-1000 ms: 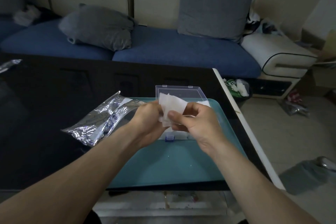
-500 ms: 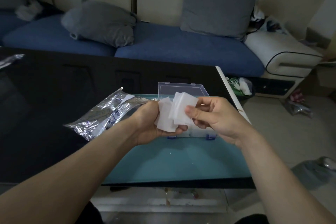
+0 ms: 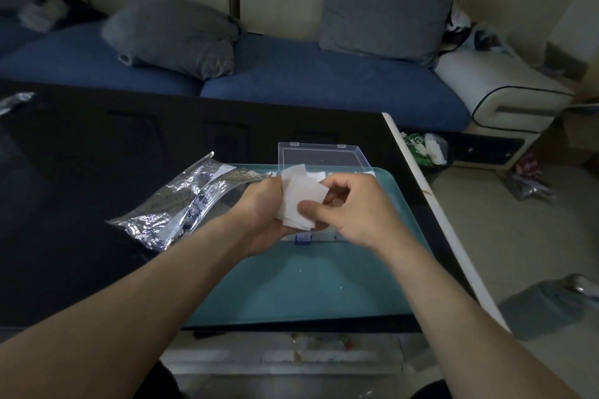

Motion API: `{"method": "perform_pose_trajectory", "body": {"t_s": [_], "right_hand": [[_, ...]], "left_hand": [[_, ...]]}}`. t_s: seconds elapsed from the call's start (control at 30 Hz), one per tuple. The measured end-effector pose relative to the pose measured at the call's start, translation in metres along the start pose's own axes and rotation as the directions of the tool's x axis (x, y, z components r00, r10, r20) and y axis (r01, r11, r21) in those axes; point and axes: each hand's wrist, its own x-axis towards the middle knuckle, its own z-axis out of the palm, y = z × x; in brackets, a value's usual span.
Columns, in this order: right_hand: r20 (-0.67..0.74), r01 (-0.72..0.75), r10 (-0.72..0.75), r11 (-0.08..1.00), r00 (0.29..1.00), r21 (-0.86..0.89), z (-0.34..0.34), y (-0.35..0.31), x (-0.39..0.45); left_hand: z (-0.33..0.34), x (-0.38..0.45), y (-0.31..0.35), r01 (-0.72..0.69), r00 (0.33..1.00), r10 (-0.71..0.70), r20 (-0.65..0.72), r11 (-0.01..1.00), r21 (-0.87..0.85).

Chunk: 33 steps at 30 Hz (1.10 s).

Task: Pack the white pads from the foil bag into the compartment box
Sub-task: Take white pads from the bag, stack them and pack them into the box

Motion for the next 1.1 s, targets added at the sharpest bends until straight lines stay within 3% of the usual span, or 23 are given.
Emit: {"method": "perform_pose_trajectory", "body": {"t_s": [0.3,0.47,0.63,0.83,1.0,1.1], "right_hand": [[-0.013,-0.082,0.082,0.996,0.997,0.045,-0.014,-0.003,-0.002],[0.101,-0.182,0.165,0.965,0.981,0.192,-0.023,0.001,-0.001],[0.171,-0.179,0.126,0.921,0.977,0.344,-0.038,0.005,0.002],[0.122,-0.182,0.156,0.951,0.98,0.249,-0.028,0.011,0.004],[0.119,-0.164,0.131,0.931,0.984,0.328,-0.03,0.014,0.006],[0.08,-0.169,0.149,0.848,0.986,0.502,-0.034,0.014,0.008]], "left_hand": [[-0.005,0.0,0.003,-0.038,0.998,0.033,0.049,0.994,0.1],[-0.014,0.008,0.0,-0.258,0.966,0.255,0.052,0.913,0.317],[-0.019,0.01,-0.005,-0.342,0.937,0.34,0.085,0.835,0.431],[-0.018,0.006,-0.005,-0.345,0.928,0.234,0.29,0.833,0.432],[-0.024,0.005,-0.001,-0.285,0.892,0.114,0.437,0.892,0.351],[-0.03,0.008,-0.003,-0.318,0.911,0.12,0.395,0.816,0.483]]}}
